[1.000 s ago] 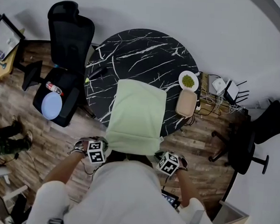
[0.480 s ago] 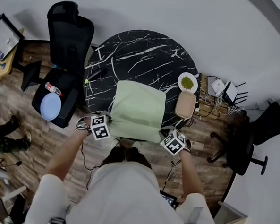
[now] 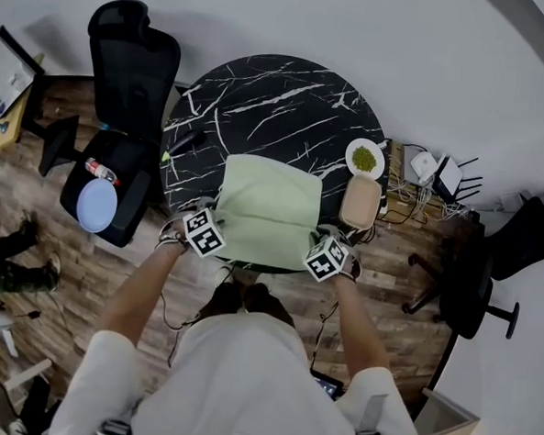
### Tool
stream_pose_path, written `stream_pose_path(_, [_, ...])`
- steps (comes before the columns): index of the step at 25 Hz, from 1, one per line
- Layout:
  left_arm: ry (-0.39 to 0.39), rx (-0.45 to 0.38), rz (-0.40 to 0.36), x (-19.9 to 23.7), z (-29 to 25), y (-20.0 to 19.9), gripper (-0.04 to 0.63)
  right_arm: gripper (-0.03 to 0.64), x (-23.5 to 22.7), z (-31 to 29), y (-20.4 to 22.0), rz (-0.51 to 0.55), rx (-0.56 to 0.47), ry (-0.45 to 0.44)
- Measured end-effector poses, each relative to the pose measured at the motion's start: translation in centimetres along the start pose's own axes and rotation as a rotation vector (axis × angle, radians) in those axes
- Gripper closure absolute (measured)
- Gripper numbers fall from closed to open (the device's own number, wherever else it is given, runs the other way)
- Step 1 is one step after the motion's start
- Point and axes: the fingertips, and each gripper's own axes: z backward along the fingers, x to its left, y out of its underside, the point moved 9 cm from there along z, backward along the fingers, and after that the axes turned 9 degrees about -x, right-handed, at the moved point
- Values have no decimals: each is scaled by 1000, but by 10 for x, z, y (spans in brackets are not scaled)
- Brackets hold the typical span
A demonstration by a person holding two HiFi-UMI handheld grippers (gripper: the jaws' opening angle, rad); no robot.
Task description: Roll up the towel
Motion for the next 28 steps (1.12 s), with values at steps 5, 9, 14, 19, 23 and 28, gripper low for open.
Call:
stream_pose_path(5, [-90, -89, 81, 0, 23, 10, 394, 566, 10, 23, 3, 109, -71, 126])
stream_pose_path(9, [-36, -117, -58, -40, 41, 25, 394, 561, 57, 52, 4, 321, -176, 28])
stream_pose_path(14, [82, -58, -240, -98, 38, 54, 371, 511, 103, 57, 36, 446, -139, -113])
stream_pose_path(19, [69, -13, -230, -103, 21, 66, 371, 506, 112, 48, 42, 482, -128, -145])
stream_pose_path(23, [64, 34, -227, -92, 11, 64, 371, 500, 113, 30, 46, 450, -81, -169])
stream_pose_path(28, [30, 43, -203, -76, 4, 58, 407, 514, 108, 16, 48, 445, -49, -166])
